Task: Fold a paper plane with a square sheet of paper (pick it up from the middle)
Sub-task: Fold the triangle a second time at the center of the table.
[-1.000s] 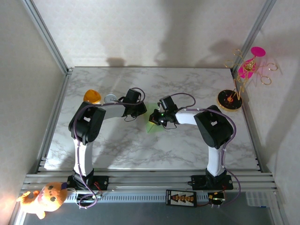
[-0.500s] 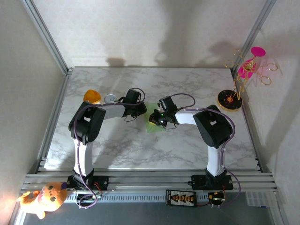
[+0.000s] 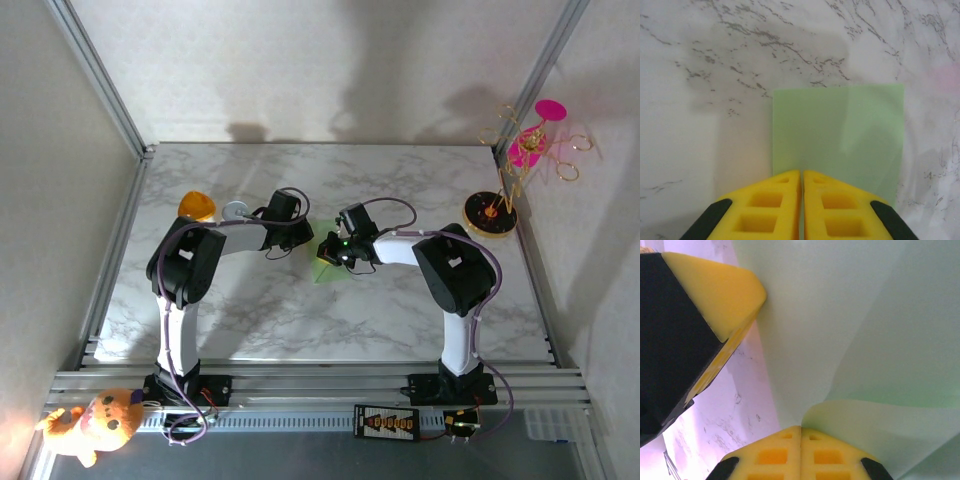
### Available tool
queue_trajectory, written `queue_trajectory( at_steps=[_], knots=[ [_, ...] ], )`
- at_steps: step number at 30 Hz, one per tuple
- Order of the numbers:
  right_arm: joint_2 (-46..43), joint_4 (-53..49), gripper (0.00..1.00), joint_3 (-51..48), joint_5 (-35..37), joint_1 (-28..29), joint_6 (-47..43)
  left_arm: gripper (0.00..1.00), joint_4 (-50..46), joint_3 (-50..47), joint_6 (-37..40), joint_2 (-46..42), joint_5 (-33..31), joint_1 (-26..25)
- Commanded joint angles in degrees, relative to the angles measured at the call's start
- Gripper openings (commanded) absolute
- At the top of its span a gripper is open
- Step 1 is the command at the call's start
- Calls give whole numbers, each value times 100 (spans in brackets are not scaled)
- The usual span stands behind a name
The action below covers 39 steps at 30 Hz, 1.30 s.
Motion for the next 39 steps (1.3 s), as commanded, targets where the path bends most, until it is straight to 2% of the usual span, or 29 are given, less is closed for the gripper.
queue_trajectory(
  at_steps=[1, 22, 33, 39],
  knots=[
    [140, 0, 0, 144, 143, 64, 29, 11, -304, -176, -43, 265, -59, -11],
    [227, -206, 0, 166, 173, 68, -71, 12, -343, -150, -21, 192, -11, -11],
    [201, -293, 20, 96, 173, 63, -171, 20, -447, 36, -157, -390, -188, 115],
    [194, -235, 33, 78, 111, 64, -206, 21, -300, -273, -411, -864, -408, 304]
  ],
)
